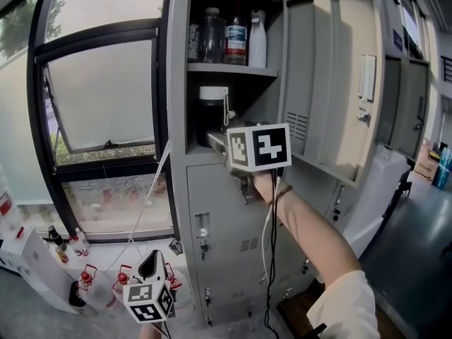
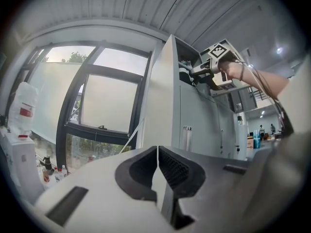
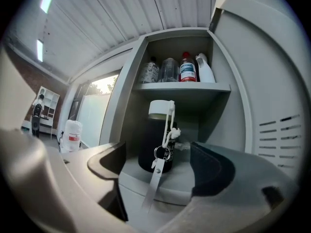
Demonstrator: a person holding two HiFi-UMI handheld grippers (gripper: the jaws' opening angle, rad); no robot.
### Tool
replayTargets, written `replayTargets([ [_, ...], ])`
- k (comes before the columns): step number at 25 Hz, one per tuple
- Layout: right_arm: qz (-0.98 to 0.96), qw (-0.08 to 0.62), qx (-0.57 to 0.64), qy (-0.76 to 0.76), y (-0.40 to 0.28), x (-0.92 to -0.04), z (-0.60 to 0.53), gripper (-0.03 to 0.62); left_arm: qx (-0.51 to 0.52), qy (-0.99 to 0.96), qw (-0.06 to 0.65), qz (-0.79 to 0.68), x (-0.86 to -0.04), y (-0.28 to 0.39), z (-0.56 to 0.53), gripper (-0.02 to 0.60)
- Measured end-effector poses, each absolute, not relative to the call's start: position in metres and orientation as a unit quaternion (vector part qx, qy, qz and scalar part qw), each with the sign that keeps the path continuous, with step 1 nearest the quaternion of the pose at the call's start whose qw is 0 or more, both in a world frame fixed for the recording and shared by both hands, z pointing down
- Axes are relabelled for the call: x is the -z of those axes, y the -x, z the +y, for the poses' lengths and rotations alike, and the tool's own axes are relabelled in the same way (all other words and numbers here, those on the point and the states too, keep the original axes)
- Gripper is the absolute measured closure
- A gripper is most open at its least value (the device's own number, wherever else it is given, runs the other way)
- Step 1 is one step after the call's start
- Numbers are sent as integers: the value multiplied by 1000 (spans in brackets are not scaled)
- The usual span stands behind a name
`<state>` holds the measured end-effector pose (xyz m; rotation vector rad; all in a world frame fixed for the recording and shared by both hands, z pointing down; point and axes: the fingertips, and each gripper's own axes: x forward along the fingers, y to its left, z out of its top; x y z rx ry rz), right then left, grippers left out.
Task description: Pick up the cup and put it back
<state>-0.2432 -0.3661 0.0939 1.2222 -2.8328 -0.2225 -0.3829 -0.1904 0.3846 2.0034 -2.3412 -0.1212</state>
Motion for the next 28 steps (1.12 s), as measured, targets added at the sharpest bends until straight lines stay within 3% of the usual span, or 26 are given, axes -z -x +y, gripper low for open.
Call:
replayTargets([
  [28,-920,107,48,-375,295,-87,-429,148,36,-636,52,-769,-404,411,-192,568],
])
